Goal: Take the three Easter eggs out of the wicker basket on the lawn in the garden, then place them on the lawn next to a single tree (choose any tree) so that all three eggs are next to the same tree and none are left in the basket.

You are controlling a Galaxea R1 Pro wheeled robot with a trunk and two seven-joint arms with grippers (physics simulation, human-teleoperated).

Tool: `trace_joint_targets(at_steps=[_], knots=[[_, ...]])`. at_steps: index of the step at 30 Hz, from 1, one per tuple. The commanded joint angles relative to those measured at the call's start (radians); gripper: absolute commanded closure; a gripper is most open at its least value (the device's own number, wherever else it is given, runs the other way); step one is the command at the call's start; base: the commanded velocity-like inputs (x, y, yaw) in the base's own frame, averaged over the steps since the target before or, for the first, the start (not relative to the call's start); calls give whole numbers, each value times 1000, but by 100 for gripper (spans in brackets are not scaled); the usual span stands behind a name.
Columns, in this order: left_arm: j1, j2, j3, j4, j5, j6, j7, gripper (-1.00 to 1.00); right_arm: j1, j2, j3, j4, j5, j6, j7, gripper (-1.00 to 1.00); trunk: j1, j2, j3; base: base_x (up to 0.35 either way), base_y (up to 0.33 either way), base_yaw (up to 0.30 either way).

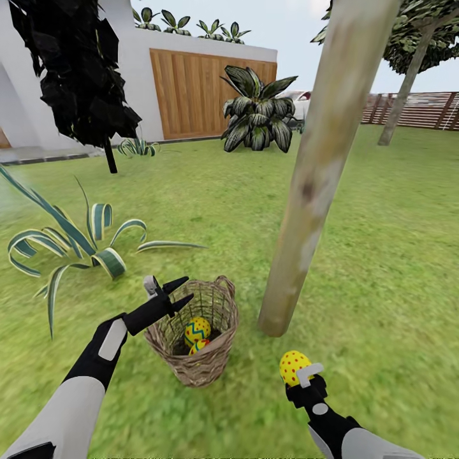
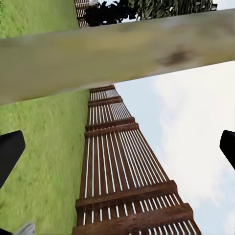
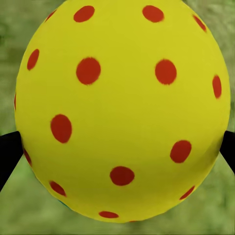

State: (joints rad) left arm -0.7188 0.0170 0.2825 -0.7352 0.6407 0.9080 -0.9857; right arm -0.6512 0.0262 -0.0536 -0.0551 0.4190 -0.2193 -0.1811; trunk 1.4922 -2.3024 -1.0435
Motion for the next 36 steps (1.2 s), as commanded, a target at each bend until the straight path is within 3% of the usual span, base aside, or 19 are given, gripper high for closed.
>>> trace_joint_targets(at_steps=[1, 24, 29, 36], knots=[[-1, 0, 1, 0, 1, 5, -2, -100, -1, 1, -5, 1, 10, -2, -5, 100, 4, -8, -4, 0, 0, 0], [-1, -6, 0, -1, 2, 6, -4, -100, -1, -2, -8, -3, 1, 10, -6, 100, 92, -169, -76, 0, 0, 0], [-1, -5, 1, 0, 2, 6, -6, -100, -1, -2, -8, -3, 1, 11, -6, 100, 92, -169, -76, 12, 0, 0], [-1, -5, 1, 0, 2, 5, -3, -100, -1, -2, -8, -3, 1, 11, -6, 100, 92, -169, -76, 311, 0, 0]])
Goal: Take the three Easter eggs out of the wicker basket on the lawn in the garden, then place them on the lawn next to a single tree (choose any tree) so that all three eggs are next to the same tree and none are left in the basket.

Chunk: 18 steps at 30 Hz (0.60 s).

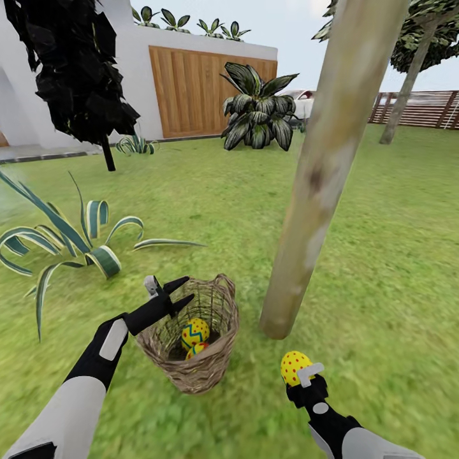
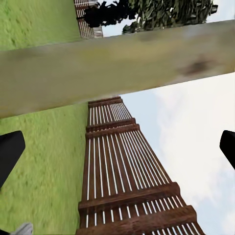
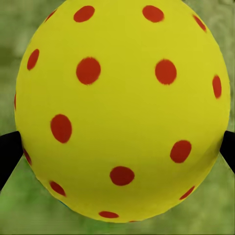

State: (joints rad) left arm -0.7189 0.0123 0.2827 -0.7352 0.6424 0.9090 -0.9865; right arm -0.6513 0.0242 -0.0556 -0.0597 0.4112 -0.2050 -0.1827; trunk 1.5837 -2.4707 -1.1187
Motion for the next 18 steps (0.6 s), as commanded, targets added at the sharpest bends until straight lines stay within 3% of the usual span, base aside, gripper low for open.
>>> trace_joint_targets(at_steps=[1, 7, 11, 13, 18], knots=[[-1, 0, 1, 0, 0, 5, -3, -100, -1, 0, -6, 1, 9, -3, -4, 100, 0, 0, -1, 307, 0, 0], [-1, 0, 1, 0, 1, 4, -6, -100, -1, 0, -6, 1, 9, -3, -4, 100, 0, 0, -1, 49, 0, 0], [-1, 0, 1, 0, 0, 4, -7, -100, -1, 0, -7, 1, 7, -2, -8, 100, 16, -28, -13, 0, 0, 0], [-1, 0, 1, 0, 0, 4, -7, -100, -1, -1, -8, 1, 4, -2, -80, 100, 17, -30, -21, 0, 0, 0], [-1, 0, 1, 0, 1, 5, -7, -100, -1, -1, -9, 1, 4, 13, -103, 100, 19, -31, -40, 0, 0, 0]])
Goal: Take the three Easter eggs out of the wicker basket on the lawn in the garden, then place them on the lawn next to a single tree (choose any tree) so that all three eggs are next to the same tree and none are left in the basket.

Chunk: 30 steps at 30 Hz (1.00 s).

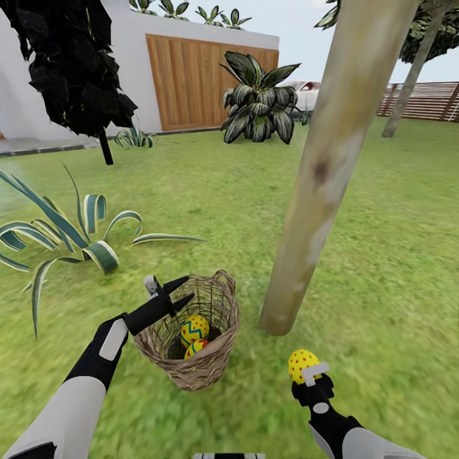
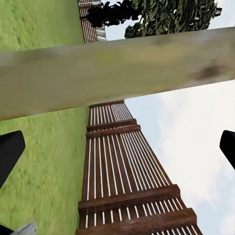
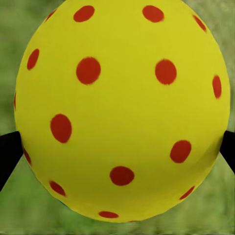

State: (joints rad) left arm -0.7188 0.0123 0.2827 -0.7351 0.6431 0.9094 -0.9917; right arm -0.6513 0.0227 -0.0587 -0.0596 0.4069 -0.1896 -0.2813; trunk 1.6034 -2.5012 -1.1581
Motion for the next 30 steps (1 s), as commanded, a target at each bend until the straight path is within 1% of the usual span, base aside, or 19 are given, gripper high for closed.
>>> trace_joint_targets(at_steps=[1, 6, 28, 30], knots=[[-1, 0, 1, 0, 1, 5, -2, -100, -1, 0, -6, 1, 9, 3, -4, 100, 0, -1, -5, 0, 0, 0], [-1, 0, 1, 0, 1, 5, -2, -100, -1, 2, -4, 2, 15, 4, 5, 100, 2, -2, -24, 0, 0, 0], [-1, 0, 1, 0, 1, 5, -2, -100, -1, 5, -4, 1, 15, -5, 6, 100, 12, -7, -109, 0, 0, 0], [2, 0, 0, -3, 4, 4, -5, -100, -12, 16, -4, -10, 13, 4, 7, 100, 12, -7, -109, 0, 0, 0]])
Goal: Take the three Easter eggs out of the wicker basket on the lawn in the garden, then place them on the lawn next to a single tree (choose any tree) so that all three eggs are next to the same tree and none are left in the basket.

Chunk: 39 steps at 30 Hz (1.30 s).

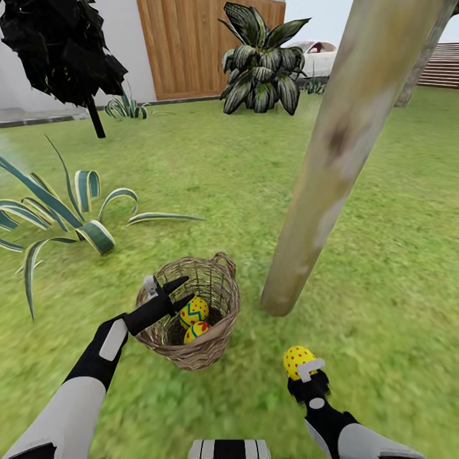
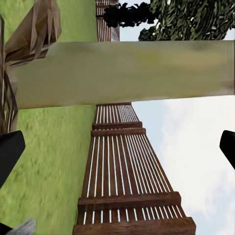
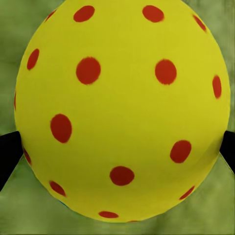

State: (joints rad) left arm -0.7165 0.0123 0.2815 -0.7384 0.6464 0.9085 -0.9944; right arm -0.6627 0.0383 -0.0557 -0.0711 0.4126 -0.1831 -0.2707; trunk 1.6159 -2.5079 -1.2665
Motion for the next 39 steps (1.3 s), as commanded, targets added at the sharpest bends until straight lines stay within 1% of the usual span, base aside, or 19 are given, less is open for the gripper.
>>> trace_joint_targets(at_steps=[1, 5, 11, 28, 33, 35, 39], knots=[[0, 0, 1, 0, 1, 4, -2, -100, -6, 0, -7, -4, 8, -6, -4, 100, 0, 0, -1, 0, 0, 0], [3, 0, 1, -2, 1, 4, -4, -100, -29, 0, -7, -18, 8, -15, -4, 100, 0, 0, -1, -39, -18, 0], [3, -1, -1, -3, 1, 4, -4, -100, -62, 0, -7, -18, 8, -15, -4, 100, 0, 0, -1, -236, -183, 0], [3, 0, 1, -3, 2, 4, -6, -100, -62, 0, -8, -18, 8, -16, -4, 100, 0, 0, -1, -15, -12, 0], [3, 0, 1, -2, 2, 4, -5, -100, -62, 0, -8, -18, 8, -20, -4, 100, 0, 0, 0, 0, 0, 107], [3, 0, 1, -2, 2, 4, -6, -100, -63, 0, -9, -18, 8, -21, -4, 100, -1, 0, 8, 0, 0, 12], [3, 1, 2, -1, 2, 5, -6, -100, -62, 0, -9, -18, 8, -21, -4, 100, -1, 0, 8, 0, 0, 1]])
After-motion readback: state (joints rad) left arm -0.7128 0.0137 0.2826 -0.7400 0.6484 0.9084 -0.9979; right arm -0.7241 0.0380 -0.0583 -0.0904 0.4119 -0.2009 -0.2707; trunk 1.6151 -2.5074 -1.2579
